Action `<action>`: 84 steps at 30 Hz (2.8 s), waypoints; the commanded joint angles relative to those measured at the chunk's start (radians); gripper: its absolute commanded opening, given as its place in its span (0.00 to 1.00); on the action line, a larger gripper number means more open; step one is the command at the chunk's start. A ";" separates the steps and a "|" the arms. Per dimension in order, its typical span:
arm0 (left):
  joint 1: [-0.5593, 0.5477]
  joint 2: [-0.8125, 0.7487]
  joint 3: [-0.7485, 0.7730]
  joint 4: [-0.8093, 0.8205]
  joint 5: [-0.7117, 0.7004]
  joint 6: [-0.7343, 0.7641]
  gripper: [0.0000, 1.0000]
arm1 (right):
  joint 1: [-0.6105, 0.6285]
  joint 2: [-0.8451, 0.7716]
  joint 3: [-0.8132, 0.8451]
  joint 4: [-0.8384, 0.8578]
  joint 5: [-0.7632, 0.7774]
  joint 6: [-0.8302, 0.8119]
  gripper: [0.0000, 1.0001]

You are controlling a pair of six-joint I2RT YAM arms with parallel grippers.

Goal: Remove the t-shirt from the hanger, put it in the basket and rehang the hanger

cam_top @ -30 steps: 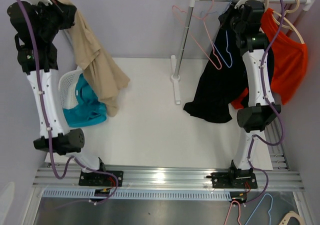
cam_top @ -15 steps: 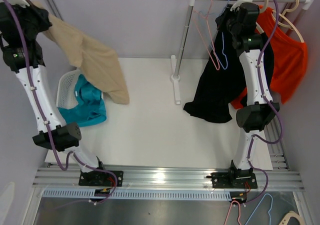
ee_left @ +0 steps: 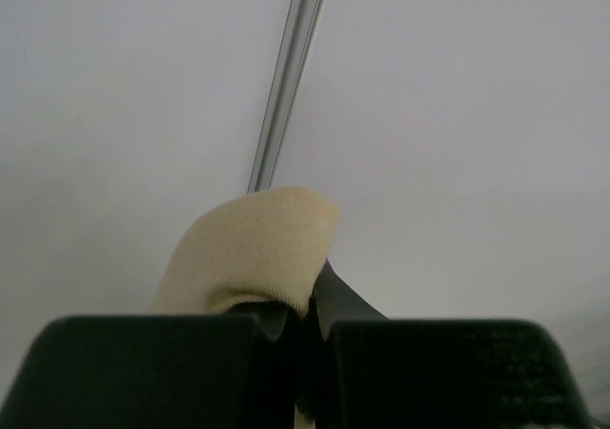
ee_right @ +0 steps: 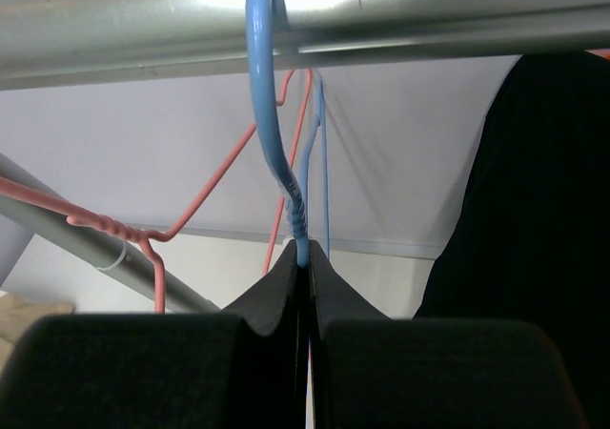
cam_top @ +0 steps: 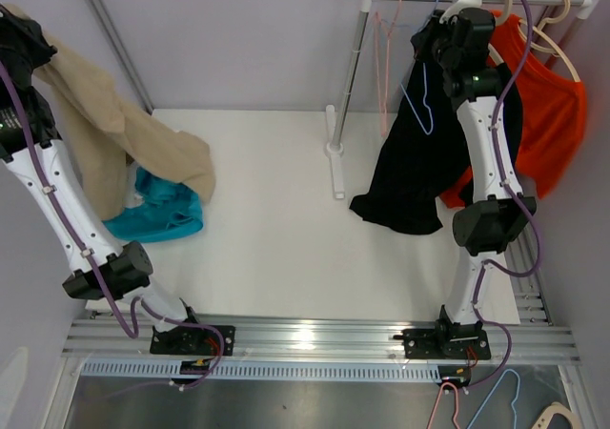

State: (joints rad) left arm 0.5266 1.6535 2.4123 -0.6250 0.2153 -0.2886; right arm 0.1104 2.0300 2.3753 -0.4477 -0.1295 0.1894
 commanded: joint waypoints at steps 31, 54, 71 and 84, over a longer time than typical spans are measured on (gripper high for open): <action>0.003 -0.121 -0.167 -0.010 0.041 -0.074 0.99 | -0.081 -0.267 -0.068 -0.144 -0.073 0.024 0.88; -0.180 -0.105 -0.082 -0.472 -0.280 0.241 0.99 | -0.101 -0.341 -0.178 -0.170 -0.018 0.039 0.89; -0.755 -0.523 -0.574 -0.085 -0.037 0.078 1.00 | -0.310 -0.426 -0.275 -0.115 -0.079 -0.042 0.86; -1.071 -0.486 -0.829 0.042 -0.157 0.151 0.99 | -0.341 -0.082 0.142 -0.132 -0.226 -0.068 0.82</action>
State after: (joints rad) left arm -0.5224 1.2091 1.5837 -0.6743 0.0483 -0.1631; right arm -0.2184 1.9057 2.4397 -0.6071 -0.2939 0.1329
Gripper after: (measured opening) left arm 0.994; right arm 0.824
